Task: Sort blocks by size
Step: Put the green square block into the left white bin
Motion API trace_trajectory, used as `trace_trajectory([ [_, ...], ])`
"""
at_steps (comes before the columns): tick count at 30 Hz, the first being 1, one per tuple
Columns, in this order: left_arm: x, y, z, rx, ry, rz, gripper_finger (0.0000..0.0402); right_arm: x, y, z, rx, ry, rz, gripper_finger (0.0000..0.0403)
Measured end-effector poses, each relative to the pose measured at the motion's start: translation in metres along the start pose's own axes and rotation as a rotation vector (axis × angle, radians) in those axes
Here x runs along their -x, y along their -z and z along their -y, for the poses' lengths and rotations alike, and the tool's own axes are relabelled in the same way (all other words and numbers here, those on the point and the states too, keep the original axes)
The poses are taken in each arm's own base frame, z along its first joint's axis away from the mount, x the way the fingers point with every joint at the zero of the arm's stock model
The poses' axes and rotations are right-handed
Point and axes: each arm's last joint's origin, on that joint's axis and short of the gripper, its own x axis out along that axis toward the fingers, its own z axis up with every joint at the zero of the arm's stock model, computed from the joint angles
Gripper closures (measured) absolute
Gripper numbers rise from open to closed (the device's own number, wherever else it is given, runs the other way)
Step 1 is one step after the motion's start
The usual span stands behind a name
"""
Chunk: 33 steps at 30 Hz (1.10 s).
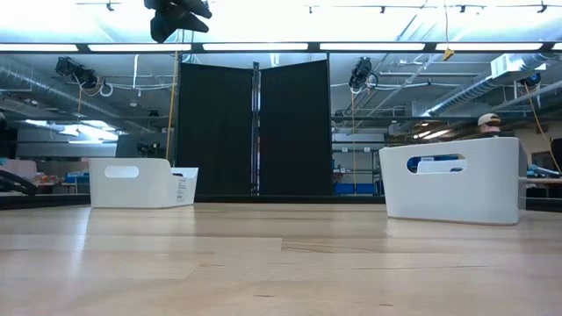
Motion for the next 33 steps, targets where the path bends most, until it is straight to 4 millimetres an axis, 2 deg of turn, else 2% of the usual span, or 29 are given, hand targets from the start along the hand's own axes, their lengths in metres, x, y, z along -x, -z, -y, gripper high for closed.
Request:
trace_trajectory([
  [18,0.000,0.000,0.000,-0.005,-0.012,0.002,0.0249,-0.022,-0.010,0.013,-0.013,-0.003,-0.003,0.0115],
  [33,0.000,0.000,-0.001,-0.005,-0.030,0.006,0.0249,-0.038,-0.016,0.022,-0.022,-0.031,-0.078,0.0120],
])
